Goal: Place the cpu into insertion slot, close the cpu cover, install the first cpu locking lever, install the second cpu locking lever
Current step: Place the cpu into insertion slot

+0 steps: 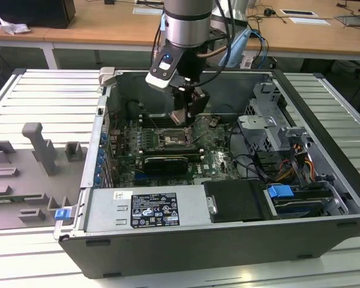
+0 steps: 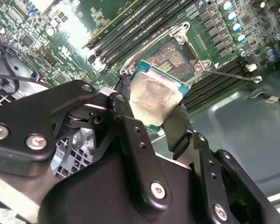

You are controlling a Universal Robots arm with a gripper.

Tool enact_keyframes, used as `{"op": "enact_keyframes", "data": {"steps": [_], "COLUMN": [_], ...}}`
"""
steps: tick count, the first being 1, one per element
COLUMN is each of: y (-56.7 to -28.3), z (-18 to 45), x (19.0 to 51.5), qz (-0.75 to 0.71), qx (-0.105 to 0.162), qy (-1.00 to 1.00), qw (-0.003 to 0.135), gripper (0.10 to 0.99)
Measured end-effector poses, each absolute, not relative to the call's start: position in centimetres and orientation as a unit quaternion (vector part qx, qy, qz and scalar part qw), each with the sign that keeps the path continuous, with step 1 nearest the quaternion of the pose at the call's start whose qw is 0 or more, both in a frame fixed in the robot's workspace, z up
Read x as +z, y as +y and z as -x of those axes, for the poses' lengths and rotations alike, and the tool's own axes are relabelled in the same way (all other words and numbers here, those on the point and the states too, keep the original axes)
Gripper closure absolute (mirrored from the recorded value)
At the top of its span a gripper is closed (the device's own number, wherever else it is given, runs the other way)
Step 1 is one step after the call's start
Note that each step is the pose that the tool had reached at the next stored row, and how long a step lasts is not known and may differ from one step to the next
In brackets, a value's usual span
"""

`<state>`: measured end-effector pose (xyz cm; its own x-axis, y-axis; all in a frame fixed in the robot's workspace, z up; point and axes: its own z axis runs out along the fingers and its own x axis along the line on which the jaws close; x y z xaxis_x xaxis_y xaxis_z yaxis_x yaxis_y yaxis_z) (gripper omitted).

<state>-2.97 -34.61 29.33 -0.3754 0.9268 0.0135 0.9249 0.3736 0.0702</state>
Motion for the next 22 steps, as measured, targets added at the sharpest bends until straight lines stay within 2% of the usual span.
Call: {"op": "enact_keyframes", "data": {"steps": [16,22], "y": [-34.6,-34.2], "z": [3.0,4.0], "x": [27.6,25.9], "qz": [-0.669,-0.675], "qx": [0.029,0.028], "qy": [0.742,0.737], "qw": [0.018,0.019], "gripper": [0.557,0.557]}}
